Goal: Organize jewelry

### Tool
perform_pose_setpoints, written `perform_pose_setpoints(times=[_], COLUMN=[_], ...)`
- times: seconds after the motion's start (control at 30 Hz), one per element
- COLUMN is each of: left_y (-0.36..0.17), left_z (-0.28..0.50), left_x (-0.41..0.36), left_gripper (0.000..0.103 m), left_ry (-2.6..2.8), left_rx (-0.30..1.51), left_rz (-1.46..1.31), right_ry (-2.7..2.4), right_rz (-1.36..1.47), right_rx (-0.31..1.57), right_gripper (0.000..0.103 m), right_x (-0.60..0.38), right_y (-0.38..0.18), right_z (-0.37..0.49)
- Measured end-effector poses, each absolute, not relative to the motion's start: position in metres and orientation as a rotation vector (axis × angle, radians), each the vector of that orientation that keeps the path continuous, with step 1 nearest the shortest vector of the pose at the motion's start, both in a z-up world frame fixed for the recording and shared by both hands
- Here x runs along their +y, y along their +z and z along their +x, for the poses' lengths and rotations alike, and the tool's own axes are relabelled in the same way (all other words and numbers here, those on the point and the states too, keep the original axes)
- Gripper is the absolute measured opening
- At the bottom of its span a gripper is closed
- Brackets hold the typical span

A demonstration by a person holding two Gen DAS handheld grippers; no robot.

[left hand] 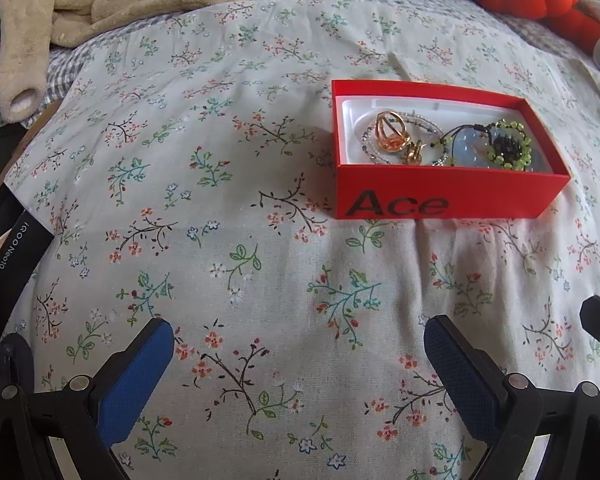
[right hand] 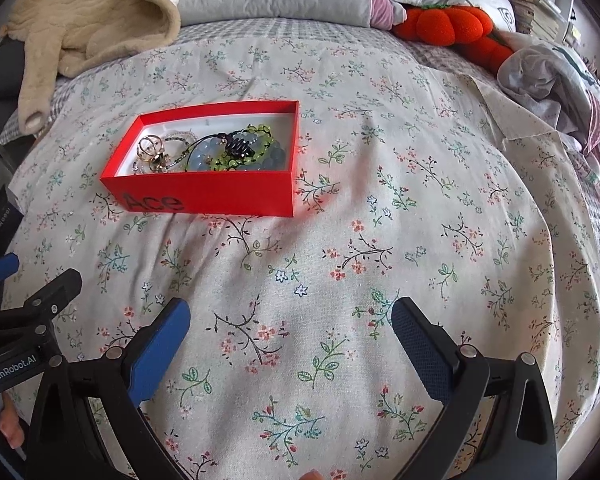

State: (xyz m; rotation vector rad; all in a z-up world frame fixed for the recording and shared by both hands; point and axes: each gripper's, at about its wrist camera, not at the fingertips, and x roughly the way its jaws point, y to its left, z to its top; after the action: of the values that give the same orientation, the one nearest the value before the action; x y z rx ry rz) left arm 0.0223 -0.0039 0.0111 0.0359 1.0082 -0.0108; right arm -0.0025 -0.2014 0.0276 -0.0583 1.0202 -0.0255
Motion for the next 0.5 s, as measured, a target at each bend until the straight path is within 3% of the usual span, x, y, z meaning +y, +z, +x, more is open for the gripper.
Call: perform_pose_setpoints(times=[0.5], left_y=[0.0110], left_z=[0.0210], left_x=[-0.0029], left_gripper=[0.103], left_ry=[-0.009], left_rx=[1.006], left_rz=[0.043], right_ry=[-0.043], right_rz=[-0.030], right_rx=[1.021], right_gripper=[0.102], right_x=[-0.2071], right_y=[0.0281], right_z=[-0.0029])
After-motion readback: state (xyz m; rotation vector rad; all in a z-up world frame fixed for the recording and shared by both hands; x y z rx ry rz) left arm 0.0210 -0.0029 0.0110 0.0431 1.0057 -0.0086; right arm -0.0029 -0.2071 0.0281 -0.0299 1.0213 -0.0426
